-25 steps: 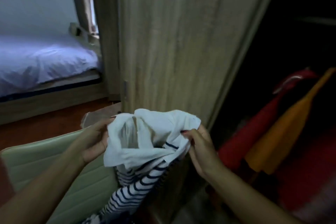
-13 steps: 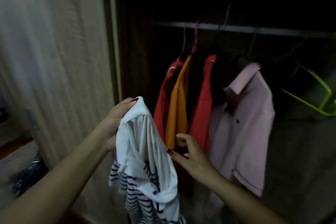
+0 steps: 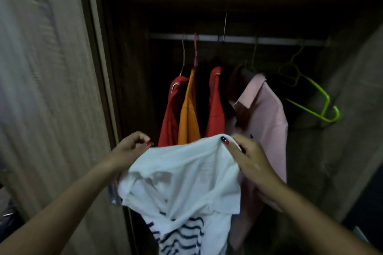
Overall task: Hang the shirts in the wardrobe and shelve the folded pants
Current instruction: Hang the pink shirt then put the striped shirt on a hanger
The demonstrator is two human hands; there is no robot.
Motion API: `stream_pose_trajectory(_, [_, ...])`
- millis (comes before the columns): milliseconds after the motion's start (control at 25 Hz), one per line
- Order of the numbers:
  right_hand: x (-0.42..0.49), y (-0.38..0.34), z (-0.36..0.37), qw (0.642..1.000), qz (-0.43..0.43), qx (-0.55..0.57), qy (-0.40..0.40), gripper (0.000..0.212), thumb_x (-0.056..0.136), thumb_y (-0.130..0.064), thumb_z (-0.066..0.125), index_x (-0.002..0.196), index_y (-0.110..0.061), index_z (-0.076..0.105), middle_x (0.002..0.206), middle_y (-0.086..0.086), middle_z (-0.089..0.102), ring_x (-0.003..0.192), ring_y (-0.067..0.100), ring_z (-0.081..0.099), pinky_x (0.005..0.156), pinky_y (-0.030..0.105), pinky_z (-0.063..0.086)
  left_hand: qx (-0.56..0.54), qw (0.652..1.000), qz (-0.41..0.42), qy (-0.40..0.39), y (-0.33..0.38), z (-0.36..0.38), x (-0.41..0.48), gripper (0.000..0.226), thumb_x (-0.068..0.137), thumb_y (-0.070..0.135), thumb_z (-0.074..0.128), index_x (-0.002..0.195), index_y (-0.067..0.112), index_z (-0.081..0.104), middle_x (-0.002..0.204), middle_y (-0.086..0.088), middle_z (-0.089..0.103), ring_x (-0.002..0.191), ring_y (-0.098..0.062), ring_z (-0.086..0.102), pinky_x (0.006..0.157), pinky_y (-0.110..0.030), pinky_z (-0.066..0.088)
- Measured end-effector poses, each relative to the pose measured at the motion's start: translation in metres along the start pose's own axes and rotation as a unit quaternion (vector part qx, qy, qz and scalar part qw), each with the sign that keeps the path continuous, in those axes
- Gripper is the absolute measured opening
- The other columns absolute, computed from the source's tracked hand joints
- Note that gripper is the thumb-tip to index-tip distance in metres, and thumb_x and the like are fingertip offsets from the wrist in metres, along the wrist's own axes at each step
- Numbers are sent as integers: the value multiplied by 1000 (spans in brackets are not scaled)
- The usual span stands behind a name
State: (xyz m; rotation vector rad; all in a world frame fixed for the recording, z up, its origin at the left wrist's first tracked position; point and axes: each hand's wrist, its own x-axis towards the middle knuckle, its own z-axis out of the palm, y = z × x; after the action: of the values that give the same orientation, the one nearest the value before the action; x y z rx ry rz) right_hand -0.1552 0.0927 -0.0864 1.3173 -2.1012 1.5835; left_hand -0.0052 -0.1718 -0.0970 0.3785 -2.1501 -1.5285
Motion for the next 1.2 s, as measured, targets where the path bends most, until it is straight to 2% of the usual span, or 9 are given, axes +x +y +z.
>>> stream_pose_trajectory(200, [33,-35,-11,989,-99,-107,15,30,92,-21,57,66,-7,56,60,-2,51,58,7,47,57,17,34,172,976,127,41,-23,41,-4,22,88,14,59,96,34,56,94,7,67,86,0,62,76,-14,46])
stream_pose_trajectory(360, [50,-51,-25,971,-166,-169,20,27,93,-21,56,69,-8,58,64,-2,50,62,11,49,60,18,34,171,940,295,-8,10,99,-22,39,92,34,54,126,28,37,132,12,43,116,3,48,92,-12,45])
stream_pose_trajectory(520, [53,-47,-54,954,-186,-233,3,24,94,-24,54,75,-11,59,70,-7,50,67,6,51,64,19,38,245,895,369,-52,6,100,-7,28,94,33,50,120,44,46,126,22,46,111,-7,55,85,-34,53])
stream_pose_trajectory(720, [48,-10,-90,949,-131,-285,-15,25,91,-30,52,77,-13,65,76,-4,58,71,9,55,67,26,43,355,857,373,-17,44,72,19,46,85,9,55,122,36,52,119,16,50,97,-10,62,65,-35,54])
stream_pose_trajectory(800, [57,-1,-105,945,-121,-300,47,17,88,-21,54,82,-10,65,83,4,58,78,15,56,73,28,43,356,858,369,-25,68,77,27,54,80,-1,54,122,31,52,122,16,49,96,-11,61,65,-36,54])
stream_pose_trajectory(920, [92,19,-144,896,-17,-398,193,34,83,-8,59,116,-5,56,114,20,52,105,35,52,94,39,41,378,849,365,-56,91,87,30,60,74,-6,53,123,28,48,126,17,42,93,-8,57,60,-34,52])
stream_pose_trajectory(1040, [120,36,-169,884,224,-362,193,65,83,-5,61,140,-6,30,131,26,45,118,42,48,99,43,41,368,862,337,-95,102,92,31,63,72,-5,55,124,30,44,126,20,36,90,2,49,59,-27,50])
stream_pose_trajectory(1120, [132,48,-172,889,309,-267,207,48,85,-7,62,130,-4,46,114,25,60,103,39,59,85,39,48,350,870,326,-115,106,91,31,62,73,-6,54,122,31,45,124,21,36,91,9,47,61,-19,45])
stream_pose_trajectory(1200, [135,51,-169,903,298,-108,289,6,86,-14,63,83,-13,68,73,12,64,63,25,60,56,32,47,334,881,311,-127,110,87,31,61,72,-7,53,120,31,46,121,20,38,96,10,46,65,-16,44])
